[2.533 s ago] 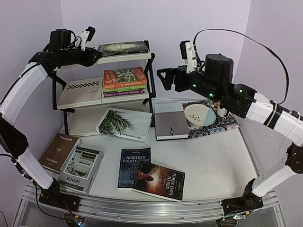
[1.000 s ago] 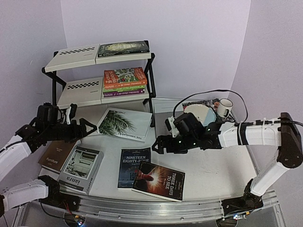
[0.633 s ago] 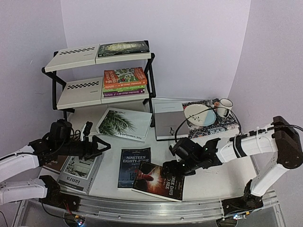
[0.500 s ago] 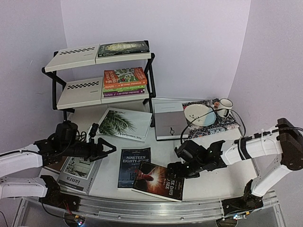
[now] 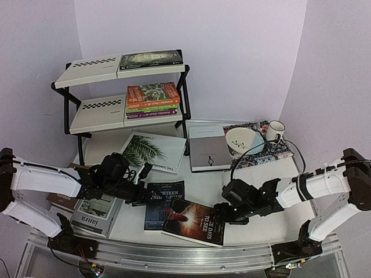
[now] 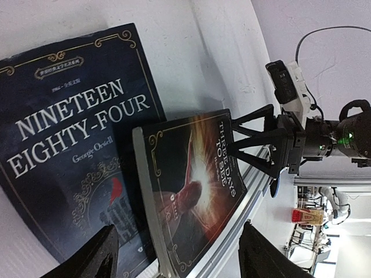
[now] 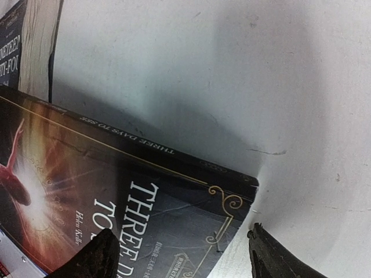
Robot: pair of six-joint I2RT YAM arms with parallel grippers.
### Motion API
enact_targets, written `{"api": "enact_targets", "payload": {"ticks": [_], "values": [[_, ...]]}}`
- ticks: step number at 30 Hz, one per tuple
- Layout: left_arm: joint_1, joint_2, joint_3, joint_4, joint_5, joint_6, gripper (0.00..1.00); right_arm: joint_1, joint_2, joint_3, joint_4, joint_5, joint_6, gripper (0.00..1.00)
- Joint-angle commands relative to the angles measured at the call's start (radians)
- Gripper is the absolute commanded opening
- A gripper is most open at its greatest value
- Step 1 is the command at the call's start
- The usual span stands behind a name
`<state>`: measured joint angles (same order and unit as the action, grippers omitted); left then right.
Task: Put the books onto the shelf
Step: Hold the book from the book pile, then pick up the book from the book pile.
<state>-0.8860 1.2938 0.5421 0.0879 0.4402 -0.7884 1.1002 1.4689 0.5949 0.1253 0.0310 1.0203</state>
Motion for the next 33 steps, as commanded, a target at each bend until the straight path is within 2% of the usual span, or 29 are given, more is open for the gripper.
{"api": "enact_targets", "payload": {"ticks": [1,13,20,23,28,30,33], "values": [[-0.017,0.09,0.084,0.064,0.017,0.025,0.71,0.012,0.035,0.011,-0.015,-0.009,0.013,0.75],[-0.047,0.259,0.145,0.073,0.044,-0.025,0.71,0.015,0.043,0.037,-0.015,0.009,-0.021,0.75],[-0.068,0.354,0.191,0.123,0.083,-0.075,0.63,0.015,0.05,0.058,-0.013,0.017,-0.03,0.74],[-0.074,0.371,0.187,0.18,0.095,-0.105,0.5,0.016,0.042,0.059,-0.012,0.026,-0.038,0.74],[-0.074,0.321,0.18,0.197,0.073,-0.104,0.07,0.016,0.009,0.064,-0.011,0.038,-0.059,0.73],[-0.074,0.278,0.176,0.196,0.057,-0.09,0.0,0.016,-0.016,0.07,-0.017,0.046,-0.093,0.74],[-0.074,0.205,0.168,0.196,0.048,-0.072,0.0,0.016,-0.076,0.091,-0.064,0.086,-0.179,0.76]]}}
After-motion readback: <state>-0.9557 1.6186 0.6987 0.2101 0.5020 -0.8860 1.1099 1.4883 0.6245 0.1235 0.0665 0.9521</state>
